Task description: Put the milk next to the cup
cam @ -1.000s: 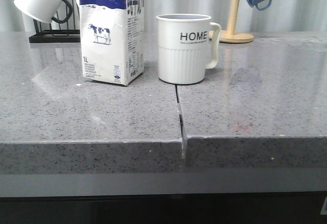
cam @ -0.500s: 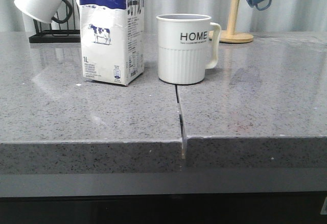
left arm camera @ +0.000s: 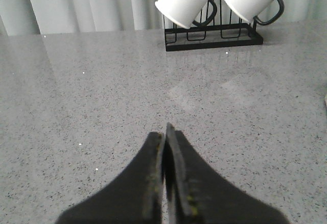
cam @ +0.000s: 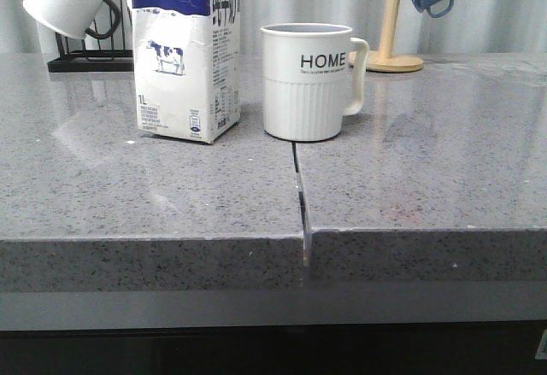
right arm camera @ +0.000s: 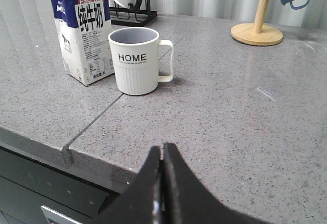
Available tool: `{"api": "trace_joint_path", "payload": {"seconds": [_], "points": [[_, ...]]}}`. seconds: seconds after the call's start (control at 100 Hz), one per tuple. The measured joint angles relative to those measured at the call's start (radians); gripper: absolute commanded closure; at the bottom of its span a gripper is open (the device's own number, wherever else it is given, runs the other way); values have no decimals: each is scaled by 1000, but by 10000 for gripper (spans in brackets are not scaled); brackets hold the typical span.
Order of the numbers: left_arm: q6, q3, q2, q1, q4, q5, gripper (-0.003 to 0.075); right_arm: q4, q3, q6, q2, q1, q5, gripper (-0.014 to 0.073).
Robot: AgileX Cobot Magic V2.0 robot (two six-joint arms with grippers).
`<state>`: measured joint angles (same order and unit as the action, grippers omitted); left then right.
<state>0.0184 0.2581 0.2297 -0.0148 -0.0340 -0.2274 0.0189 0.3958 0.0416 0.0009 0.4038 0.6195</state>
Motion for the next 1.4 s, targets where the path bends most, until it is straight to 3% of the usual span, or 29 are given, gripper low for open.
{"api": "trace_joint_path", "payload": {"seconds": [0.38, 1.4], "points": [[-6, -261, -234, 0, 6, 45, 741, 2, 0, 0, 0, 0, 0, 652], [-7, -261, -234, 0, 13, 96, 741, 2, 0, 0, 0, 0, 0, 652]]}}
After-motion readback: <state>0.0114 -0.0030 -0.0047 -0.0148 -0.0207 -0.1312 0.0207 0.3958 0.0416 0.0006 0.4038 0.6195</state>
